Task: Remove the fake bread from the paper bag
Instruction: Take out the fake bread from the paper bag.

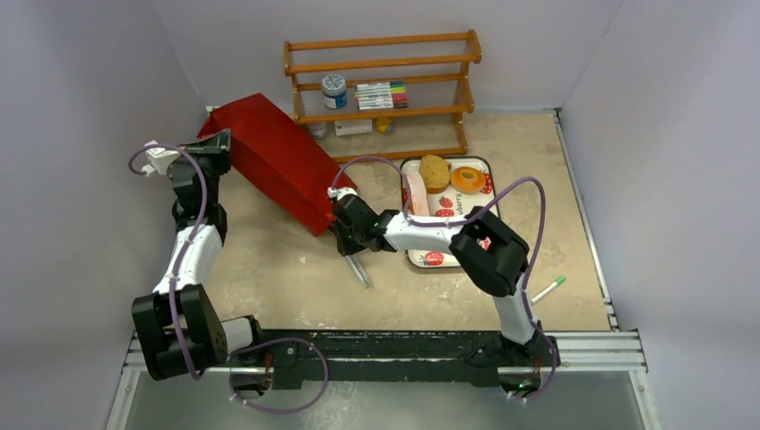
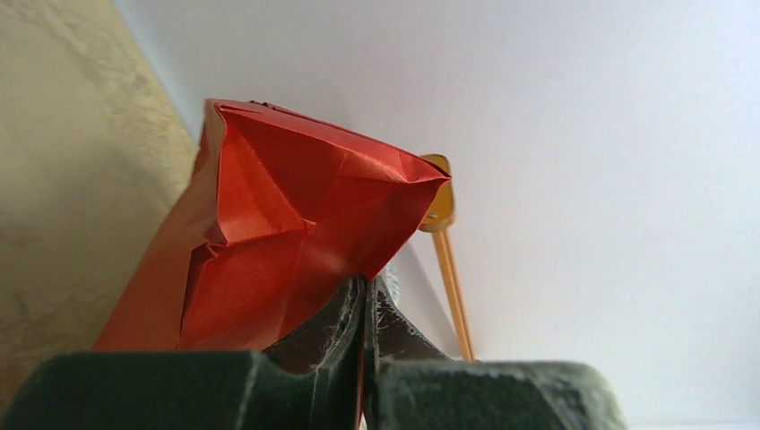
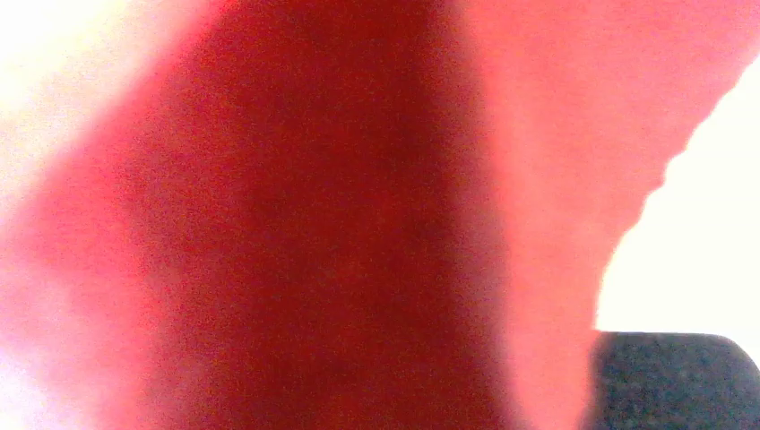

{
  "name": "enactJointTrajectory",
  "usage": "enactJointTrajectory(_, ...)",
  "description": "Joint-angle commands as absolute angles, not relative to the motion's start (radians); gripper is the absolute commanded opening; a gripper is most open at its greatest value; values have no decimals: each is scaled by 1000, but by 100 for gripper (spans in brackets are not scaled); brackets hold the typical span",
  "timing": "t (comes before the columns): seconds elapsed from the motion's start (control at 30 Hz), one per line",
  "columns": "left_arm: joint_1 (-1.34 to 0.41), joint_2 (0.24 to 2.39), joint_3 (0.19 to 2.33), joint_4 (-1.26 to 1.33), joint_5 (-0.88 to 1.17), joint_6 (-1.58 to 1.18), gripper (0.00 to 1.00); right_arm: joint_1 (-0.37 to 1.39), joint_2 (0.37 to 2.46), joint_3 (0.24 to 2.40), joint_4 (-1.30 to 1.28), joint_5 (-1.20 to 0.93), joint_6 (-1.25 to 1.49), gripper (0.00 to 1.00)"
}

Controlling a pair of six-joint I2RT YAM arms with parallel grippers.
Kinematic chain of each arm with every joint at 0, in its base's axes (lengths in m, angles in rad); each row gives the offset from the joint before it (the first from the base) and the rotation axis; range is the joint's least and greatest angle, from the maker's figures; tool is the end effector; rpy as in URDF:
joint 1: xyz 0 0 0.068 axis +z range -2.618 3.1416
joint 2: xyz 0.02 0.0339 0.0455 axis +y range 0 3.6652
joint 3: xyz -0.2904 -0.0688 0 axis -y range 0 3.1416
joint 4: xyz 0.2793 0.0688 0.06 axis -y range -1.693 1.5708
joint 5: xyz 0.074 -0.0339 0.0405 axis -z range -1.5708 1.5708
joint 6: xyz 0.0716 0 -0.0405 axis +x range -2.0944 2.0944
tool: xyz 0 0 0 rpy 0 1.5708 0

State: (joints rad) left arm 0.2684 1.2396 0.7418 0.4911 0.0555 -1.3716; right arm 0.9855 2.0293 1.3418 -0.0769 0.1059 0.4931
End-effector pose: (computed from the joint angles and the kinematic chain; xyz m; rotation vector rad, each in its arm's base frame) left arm 0.3338 0.0877 0.3065 -1.1761 1.1597 -0.8985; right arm 0.2865 0.4187 0.1425 -0.5348 2.3520 0.5986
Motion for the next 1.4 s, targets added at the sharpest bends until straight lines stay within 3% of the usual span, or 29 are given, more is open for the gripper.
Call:
enactJointTrajectory(0.0, 228, 1207, 749, 642, 58, -1351, 0, 983, 2037, 1363, -110, 106, 503, 28)
enactJointTrajectory(0.37, 206, 1221, 780, 603, 115, -1324, 0, 967, 2058, 1403, -129, 108, 502, 28)
enactJointTrajectory(0.63, 150, 1071, 817, 485, 101, -1279, 0, 960, 2055, 1420, -131, 113, 499, 28)
enactJointTrajectory(0.87, 141, 912, 672, 362, 15, -1274, 0, 957, 2052, 1441, -158, 120, 486, 28)
enactJointTrajectory(1.37, 146, 935, 543, 210, -150, -1318, 0, 951, 2050, 1451, -170, 136, 466, 28)
